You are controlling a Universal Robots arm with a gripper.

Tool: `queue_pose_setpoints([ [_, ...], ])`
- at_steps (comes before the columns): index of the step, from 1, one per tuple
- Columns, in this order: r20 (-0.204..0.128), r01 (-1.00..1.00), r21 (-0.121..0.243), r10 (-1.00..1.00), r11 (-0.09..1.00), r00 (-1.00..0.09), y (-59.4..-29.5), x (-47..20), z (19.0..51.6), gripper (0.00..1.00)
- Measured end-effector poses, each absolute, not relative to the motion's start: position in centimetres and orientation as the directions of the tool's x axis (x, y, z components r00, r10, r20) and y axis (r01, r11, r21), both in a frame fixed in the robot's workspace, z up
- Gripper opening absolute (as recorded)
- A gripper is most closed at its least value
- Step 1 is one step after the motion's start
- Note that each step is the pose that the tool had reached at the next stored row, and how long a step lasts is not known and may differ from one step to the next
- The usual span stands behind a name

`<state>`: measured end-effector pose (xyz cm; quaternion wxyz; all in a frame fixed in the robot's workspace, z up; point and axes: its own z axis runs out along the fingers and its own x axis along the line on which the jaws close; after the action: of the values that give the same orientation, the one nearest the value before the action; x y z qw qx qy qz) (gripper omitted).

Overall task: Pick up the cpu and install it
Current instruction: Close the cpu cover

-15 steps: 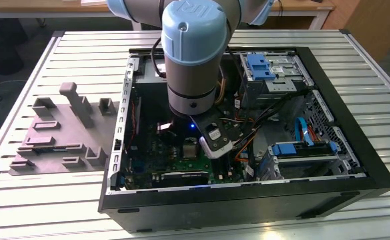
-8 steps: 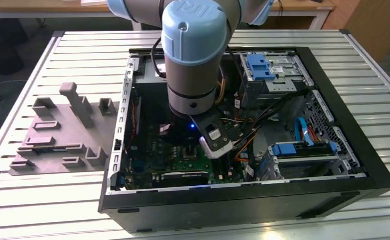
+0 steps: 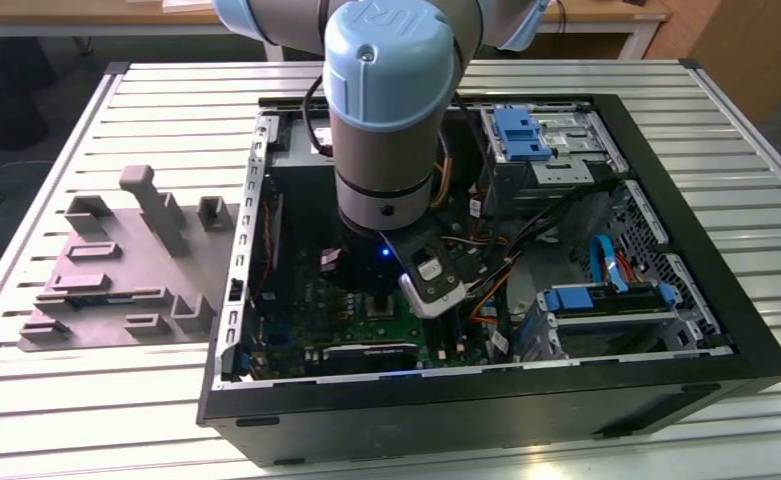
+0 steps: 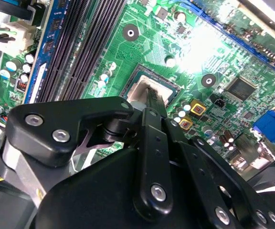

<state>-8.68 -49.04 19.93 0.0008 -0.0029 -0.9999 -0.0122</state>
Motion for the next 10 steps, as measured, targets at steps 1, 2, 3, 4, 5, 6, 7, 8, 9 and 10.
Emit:
queue_pose_setpoints([
  [1,0.002,0.006,0.024,0.006,1.000,-1.000,-49.05,-8.68,19.93,0.11],
  [2,0.002,0.005,0.024,0.005,1.000,-1.000,-49.04,-8.68,19.93,0.11],
  [3,0.002,0.005,0.024,0.005,1.000,-1.000,-49.04,-8.68,19.93,0.11],
  [4,0.002,0.005,0.024,0.005,1.000,-1.000,-49.05,-8.68,19.93,0.11],
  [5,0.002,0.005,0.024,0.005,1.000,-1.000,-49.04,-8.68,19.93,0.11],
  [6,0.002,0.005,0.024,0.005,1.000,-1.000,-49.04,-8.68,19.93,0.11],
  [7,0.002,0.005,0.024,0.005,1.000,-1.000,-49.04,-8.68,19.93,0.11],
  [8,0.002,0.005,0.024,0.005,1.000,-1.000,-49.05,-8.68,19.93,0.11],
  [9,0.002,0.005,0.024,0.005,1.000,-1.000,-49.04,-8.68,19.93,0.11],
  [10,0.002,0.005,0.024,0.005,1.000,-1.000,-49.04,-8.68,19.93,0.11],
])
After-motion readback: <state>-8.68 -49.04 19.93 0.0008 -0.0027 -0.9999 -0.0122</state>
